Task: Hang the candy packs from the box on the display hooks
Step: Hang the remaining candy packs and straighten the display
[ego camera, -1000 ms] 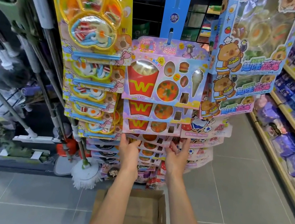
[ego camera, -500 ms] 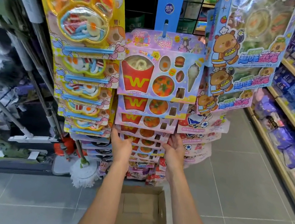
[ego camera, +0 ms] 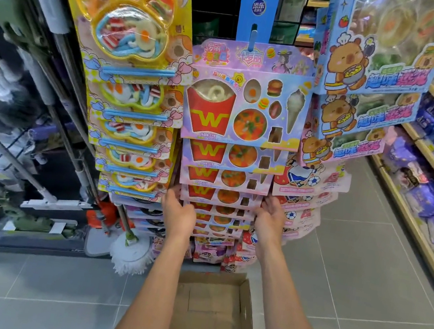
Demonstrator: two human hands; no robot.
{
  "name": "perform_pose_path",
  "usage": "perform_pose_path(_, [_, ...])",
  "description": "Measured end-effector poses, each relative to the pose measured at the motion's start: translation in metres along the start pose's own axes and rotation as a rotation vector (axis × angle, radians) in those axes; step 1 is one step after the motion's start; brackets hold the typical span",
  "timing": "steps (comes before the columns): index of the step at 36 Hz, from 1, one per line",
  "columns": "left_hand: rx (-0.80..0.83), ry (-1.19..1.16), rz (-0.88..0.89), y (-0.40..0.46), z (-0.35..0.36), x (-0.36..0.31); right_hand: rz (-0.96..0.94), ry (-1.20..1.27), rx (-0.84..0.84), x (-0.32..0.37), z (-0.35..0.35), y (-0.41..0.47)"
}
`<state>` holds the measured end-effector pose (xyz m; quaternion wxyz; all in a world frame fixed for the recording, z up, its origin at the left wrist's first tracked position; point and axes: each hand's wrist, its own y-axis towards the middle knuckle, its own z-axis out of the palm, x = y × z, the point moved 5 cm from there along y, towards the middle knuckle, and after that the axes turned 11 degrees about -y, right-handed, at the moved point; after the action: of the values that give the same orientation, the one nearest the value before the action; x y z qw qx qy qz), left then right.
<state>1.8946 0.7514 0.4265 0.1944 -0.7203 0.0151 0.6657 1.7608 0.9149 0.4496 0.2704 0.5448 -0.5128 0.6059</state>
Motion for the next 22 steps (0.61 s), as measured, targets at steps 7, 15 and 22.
perform_pose_path(7, [0.099, 0.097, -0.081, 0.001, 0.008, 0.005, -0.038, 0.022, -0.027, -0.001, 0.001, -0.003])
perform_pose_path(15, [0.121, 0.141, -0.088, 0.006, 0.008, 0.014, -0.081, 0.036, -0.077, 0.0, -0.004, -0.005])
perform_pose_path(22, [0.192, -0.017, -0.214, 0.001, 0.006, 0.011, 0.013, 0.051, -0.071, -0.018, 0.0, -0.001])
